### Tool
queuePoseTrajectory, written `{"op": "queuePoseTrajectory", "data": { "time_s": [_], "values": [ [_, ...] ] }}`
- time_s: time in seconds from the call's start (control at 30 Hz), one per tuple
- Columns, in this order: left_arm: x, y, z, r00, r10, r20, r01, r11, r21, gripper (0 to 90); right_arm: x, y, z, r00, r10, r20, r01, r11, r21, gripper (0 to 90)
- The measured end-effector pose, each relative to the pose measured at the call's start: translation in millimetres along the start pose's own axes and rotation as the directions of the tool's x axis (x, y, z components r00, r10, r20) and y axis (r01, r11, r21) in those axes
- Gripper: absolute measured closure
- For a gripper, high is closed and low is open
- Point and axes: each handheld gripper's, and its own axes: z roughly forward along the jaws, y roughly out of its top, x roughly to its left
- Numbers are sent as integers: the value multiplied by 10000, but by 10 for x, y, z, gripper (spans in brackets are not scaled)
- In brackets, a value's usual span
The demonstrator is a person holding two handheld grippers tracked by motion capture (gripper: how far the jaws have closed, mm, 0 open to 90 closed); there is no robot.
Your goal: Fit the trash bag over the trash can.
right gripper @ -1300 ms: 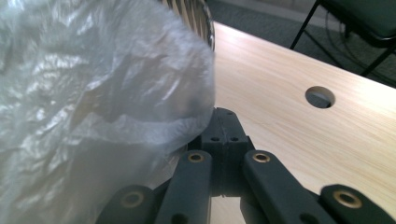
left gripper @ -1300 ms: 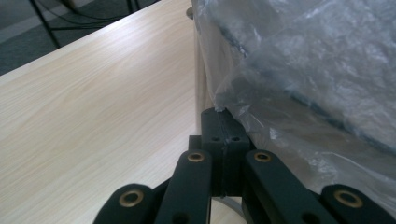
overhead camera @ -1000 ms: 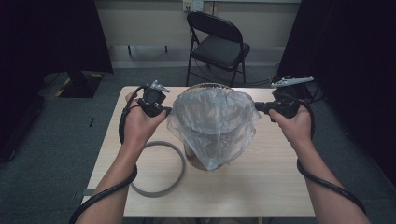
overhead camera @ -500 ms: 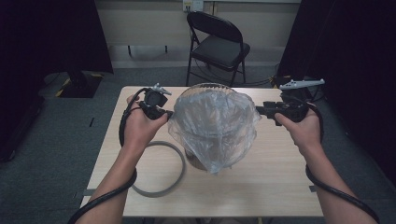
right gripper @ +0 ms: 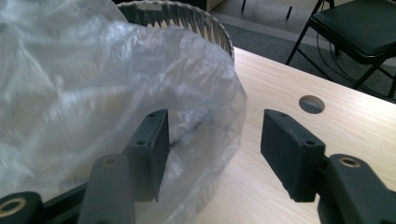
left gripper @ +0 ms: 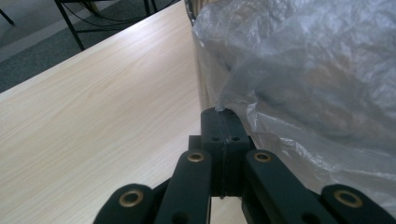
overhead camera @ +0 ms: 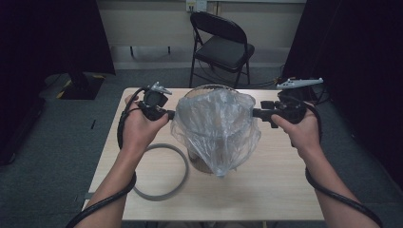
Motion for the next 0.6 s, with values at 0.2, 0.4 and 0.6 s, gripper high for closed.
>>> {"op": "queuePoseTrajectory", "data": {
  "time_s": [0.2, 0.4, 0.6],
  "values": [
    [54, 37, 3, 10000, 16, -96, -17, 10000, -92, 900, -18, 80, 147, 9992, 314, -264, -315, 9995, -24, 678],
    [95, 42, 67, 10000, -40, 14, 40, 10000, -71, 900, -72, 131, 186, 9992, 371, -164, -373, 9992, -114, 867],
    [124, 55, 128, 10000, -98, 10, 98, 9999, 33, 900, -169, 157, 200, 9988, 415, 259, -408, 9989, -246, 900]
  ]
}}
